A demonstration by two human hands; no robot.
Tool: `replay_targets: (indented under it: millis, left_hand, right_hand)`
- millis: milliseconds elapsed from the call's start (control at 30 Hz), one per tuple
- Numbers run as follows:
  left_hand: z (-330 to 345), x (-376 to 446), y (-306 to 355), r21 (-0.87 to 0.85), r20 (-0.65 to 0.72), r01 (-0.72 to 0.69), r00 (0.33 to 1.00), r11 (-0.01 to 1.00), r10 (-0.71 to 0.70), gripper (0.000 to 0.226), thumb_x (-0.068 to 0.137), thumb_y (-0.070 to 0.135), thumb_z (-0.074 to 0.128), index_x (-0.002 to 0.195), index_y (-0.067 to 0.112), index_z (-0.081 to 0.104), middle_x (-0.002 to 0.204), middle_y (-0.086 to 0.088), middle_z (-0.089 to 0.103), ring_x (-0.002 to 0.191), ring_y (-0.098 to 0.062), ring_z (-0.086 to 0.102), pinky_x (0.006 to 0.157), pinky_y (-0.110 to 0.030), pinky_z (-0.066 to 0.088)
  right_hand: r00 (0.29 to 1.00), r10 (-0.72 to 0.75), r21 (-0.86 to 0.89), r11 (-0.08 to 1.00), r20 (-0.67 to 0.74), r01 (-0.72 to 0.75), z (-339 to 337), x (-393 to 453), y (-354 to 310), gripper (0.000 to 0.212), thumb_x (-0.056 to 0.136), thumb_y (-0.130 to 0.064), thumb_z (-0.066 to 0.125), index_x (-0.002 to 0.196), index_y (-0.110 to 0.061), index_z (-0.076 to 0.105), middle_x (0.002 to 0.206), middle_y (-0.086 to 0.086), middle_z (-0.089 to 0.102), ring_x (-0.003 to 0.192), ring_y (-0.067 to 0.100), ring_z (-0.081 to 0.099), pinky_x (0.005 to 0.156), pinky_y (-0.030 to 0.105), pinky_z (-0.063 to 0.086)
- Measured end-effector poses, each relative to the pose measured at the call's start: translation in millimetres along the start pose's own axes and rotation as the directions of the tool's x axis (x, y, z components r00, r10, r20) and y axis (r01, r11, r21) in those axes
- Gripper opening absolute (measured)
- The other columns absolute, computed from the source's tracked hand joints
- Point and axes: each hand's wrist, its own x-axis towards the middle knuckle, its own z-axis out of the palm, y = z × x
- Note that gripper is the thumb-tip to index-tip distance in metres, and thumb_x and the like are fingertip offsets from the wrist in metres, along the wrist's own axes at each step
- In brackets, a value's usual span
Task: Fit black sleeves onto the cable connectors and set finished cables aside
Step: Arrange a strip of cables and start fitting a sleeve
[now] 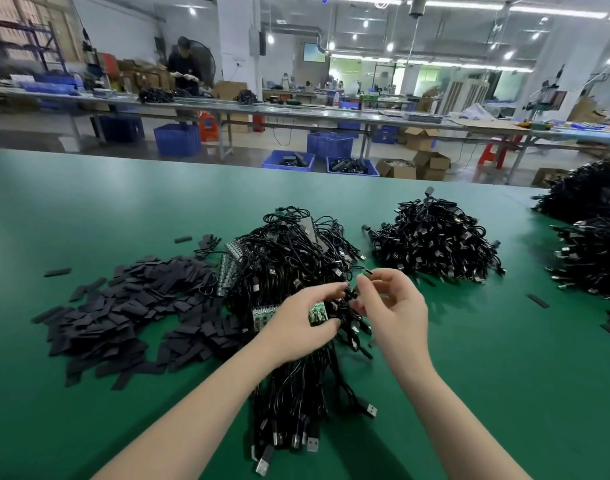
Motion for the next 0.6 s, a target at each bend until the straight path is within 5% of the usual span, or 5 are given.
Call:
replay_targets:
  millis: [200, 300, 400, 500, 600]
  left_hand:
    - [-24, -2, 14, -0.272, -0.309, -0.057, 0.950, 0.961, -0.031, 0.022, 0.095, 0.016, 0.061, 0.099, 0.034, 0.072, 0.085, 0.011, 0.074, 0.080, -0.005, 0.069, 0.074, -0.018, 0.053]
    - [-52, 0, 2, -0.461, -0.487, -0.042, 0.847, 0.886, -0.213, 0.015, 0.098, 0.022, 0.056, 0.097, 0.028, 0.070, 0.064, 0.011, 0.062, 0.060, -0.005, 0.059, 0.061, -0.019, 0.053]
    - [-80, 0, -6, -0.619, -0.575, -0.056, 0.711, 0.783, -0.404, 0.015, 0.100, 0.028, 0.052, 0.094, 0.021, 0.064, 0.055, 0.012, 0.044, 0.046, -0.004, 0.036, 0.040, -0.018, 0.037]
    - [-102, -6, -9, -0.597, -0.634, -0.042, 0.636, 0.801, -0.439, 0.026, 0.101, 0.041, 0.047, 0.093, 0.022, 0.062, 0.050, 0.014, 0.036, 0.041, -0.004, 0.025, 0.036, -0.018, 0.022]
    - [-109, -14, -10, -0.356, -0.734, 0.027, 0.611, 0.934, -0.297, 0.026, 0.102, 0.045, 0.042, 0.094, 0.032, 0.063, 0.059, 0.012, 0.043, 0.046, -0.007, 0.033, 0.044, -0.025, 0.029]
  right_hand:
    - [0.984, 0.059, 0.250, 0.963, 0.167, -0.100, 28, 0, -16, 0.010, 0.087, -0.016, 0.074, 0.095, -0.021, 0.071, 0.079, -0.008, 0.074, 0.068, 0.001, 0.066, 0.056, 0.013, 0.049]
    - [0.934, -0.035, -0.161, 0.982, 0.355, 0.098, 40, -5, -2, 0.033, 0.087, -0.037, 0.072, 0.118, -0.031, 0.064, 0.114, -0.016, 0.065, 0.101, 0.004, 0.062, 0.087, 0.026, 0.052]
    - [0.710, 0.143, -0.541, 0.753, 0.690, 0.374, 48, -22, 23, 0.060, 0.090, -0.062, 0.056, 0.141, -0.033, 0.049, 0.149, -0.006, 0.045, 0.139, 0.014, 0.038, 0.117, 0.038, 0.030]
    - [0.656, 0.276, -0.679, 0.536, 0.702, 0.501, 49, -43, 39, 0.069, 0.089, -0.075, 0.040, 0.148, -0.039, 0.039, 0.163, -0.001, 0.022, 0.151, 0.019, 0.014, 0.123, 0.044, 0.005]
    - [0.626, 0.352, -0.698, 0.536, 0.696, 0.475, 38, -57, 35, 0.068, 0.087, -0.077, 0.039, 0.145, -0.041, 0.040, 0.162, -0.005, 0.024, 0.149, 0.017, 0.018, 0.122, 0.044, 0.005]
